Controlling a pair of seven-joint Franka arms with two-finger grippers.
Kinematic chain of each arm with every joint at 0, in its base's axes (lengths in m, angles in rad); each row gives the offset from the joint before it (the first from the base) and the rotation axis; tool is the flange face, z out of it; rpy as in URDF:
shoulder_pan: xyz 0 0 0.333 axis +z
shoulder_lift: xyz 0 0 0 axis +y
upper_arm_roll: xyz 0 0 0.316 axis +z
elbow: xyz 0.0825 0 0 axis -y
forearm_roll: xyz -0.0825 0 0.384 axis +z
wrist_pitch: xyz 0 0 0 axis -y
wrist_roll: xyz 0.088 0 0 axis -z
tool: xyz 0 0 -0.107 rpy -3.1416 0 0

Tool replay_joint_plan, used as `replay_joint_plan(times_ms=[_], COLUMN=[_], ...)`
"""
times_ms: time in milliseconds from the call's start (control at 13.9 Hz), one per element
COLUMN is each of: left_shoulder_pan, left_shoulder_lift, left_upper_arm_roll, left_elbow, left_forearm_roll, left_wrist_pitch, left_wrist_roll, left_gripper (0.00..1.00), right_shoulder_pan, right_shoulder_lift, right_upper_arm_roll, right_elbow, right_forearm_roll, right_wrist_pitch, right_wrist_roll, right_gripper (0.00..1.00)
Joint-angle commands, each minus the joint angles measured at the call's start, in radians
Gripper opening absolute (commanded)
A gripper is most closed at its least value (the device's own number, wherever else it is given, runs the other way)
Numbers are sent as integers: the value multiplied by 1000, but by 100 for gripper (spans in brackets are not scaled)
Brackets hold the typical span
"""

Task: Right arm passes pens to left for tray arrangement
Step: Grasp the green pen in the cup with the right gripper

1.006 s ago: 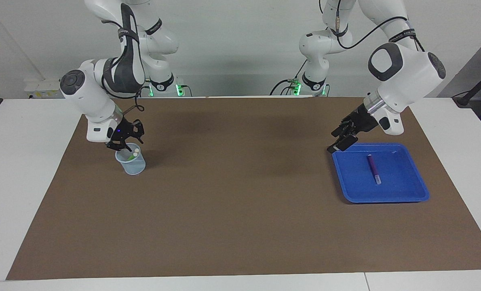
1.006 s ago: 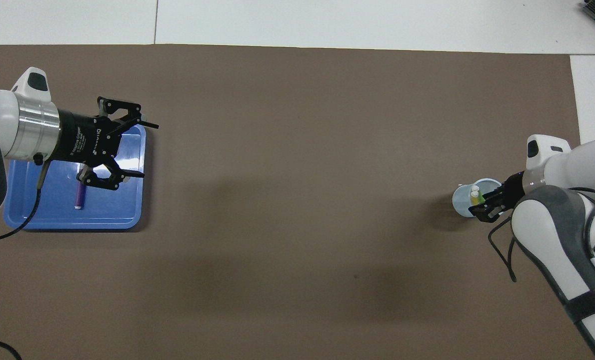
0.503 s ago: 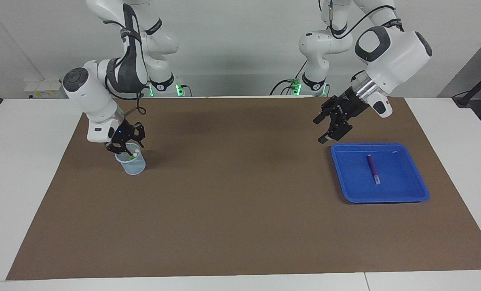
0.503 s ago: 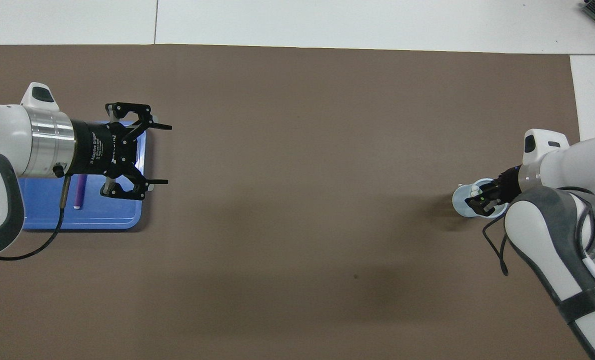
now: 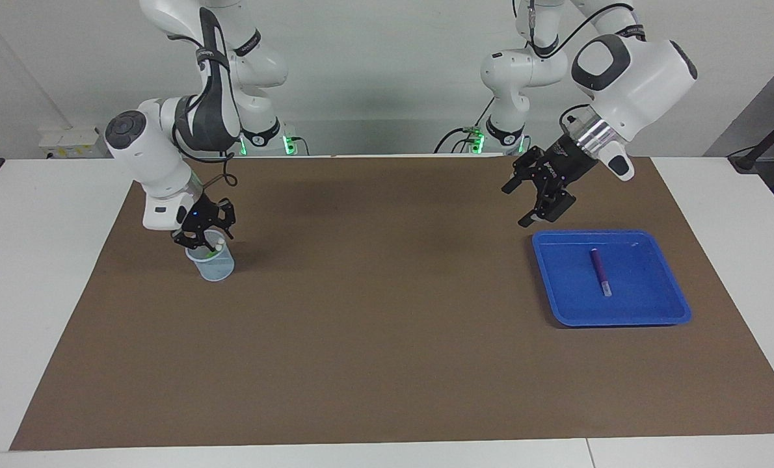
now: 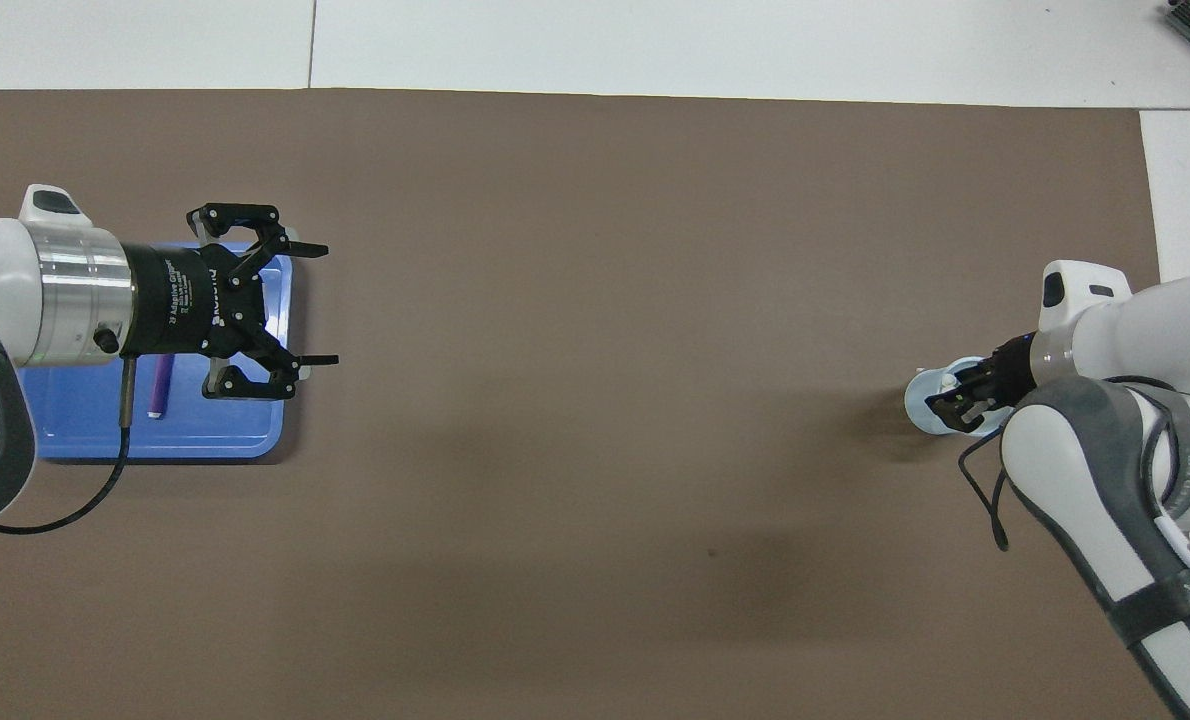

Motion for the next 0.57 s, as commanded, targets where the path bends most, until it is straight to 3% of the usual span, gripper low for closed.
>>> replay_joint_plan(times_ms=[0,216,503], left_shoulder_pan=[-4,-2,1], left_shoulder_lift=[-30,-30,-32], left_upper_arm_roll=[9,9,9], left_elbow=[-33,-33,-33], left_forearm_roll=[-18,-17,-18], left_wrist_pitch=[15,18,17], left_wrist_roll=[-5,-5,-8], left_gripper=[99,99,96], right_shoulder_pan=[-2,-4,-4], right_shoulder_lift=[-1,0,-1], right_upper_arm_roll=[5,3,3], right_elbow=[-19,-19,-19], right_forearm_roll=[-2,-2,-2], right_wrist_pitch=[19,19,5], right_wrist_roll=[14,14,11], right_gripper=[40,30,29])
